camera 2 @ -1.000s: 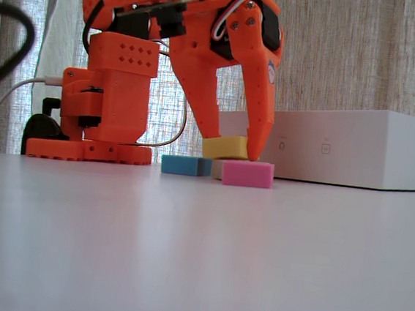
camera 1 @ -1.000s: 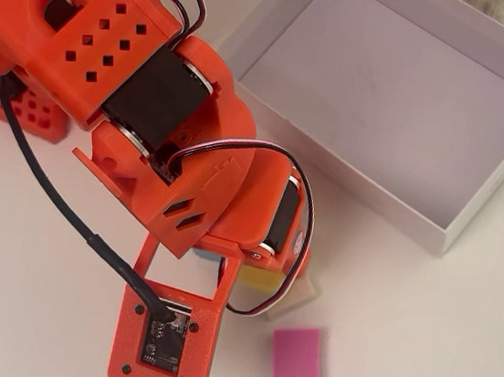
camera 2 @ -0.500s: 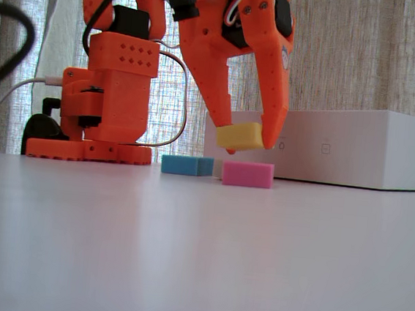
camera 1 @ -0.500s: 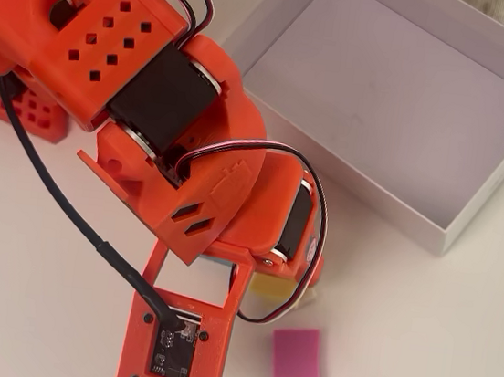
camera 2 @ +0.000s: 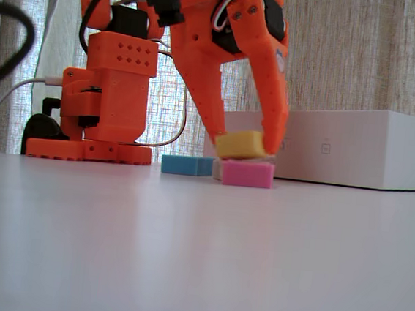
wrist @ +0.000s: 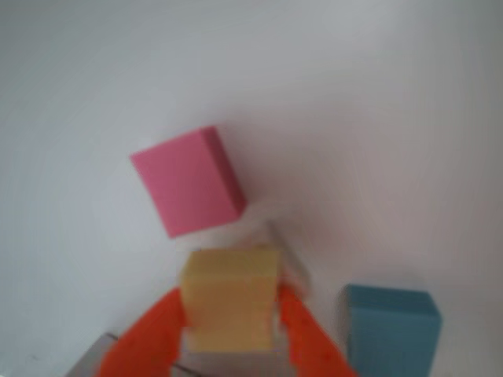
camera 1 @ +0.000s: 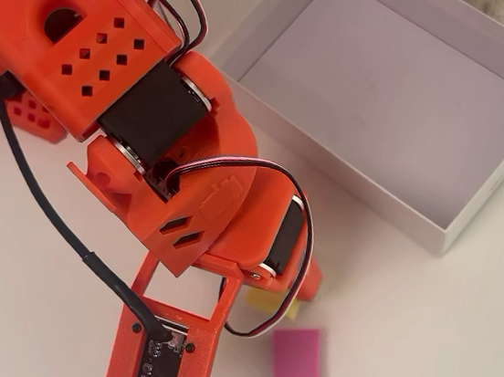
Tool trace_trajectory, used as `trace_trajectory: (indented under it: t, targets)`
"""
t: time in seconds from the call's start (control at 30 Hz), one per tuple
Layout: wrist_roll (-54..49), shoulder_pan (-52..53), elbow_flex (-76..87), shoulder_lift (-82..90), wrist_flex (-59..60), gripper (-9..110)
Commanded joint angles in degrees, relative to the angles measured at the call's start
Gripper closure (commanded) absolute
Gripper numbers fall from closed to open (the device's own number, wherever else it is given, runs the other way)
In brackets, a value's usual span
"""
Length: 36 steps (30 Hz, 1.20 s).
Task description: Grasp the yellow cuboid and put it in the bin.
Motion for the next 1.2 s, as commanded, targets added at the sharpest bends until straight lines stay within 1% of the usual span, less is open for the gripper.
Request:
trace_trajectory:
  t: [0.0, 0.1, 0.27, 0.37, 0.5, 0.53, 0.73, 0.93, 1.17]
  targets:
    - [-0.18, -0.44, 0.44, 1.14, 0.70, 85]
    - [-0.18, -0.35, 0.70, 1.58, 1.85, 77]
    - [-0.18, -0.35, 0.79, 1.05, 0.79, 77]
    - [-0.26, -0.44, 0.53, 0.35, -0.18, 83]
    - [-0.26, -0.88, 0.35, -0.26, -0.26, 94]
    - [-0.26, -0.97, 0.35, -0.26, -0.26, 98]
    - [-0.18, -0.88, 0.35, -0.26, -0.18, 109]
    - [-0.09, -0.62, 0.09, 1.05, -0.53, 110]
    - [-0.44, -2.64, -5.36, 13.80, 2.81, 110]
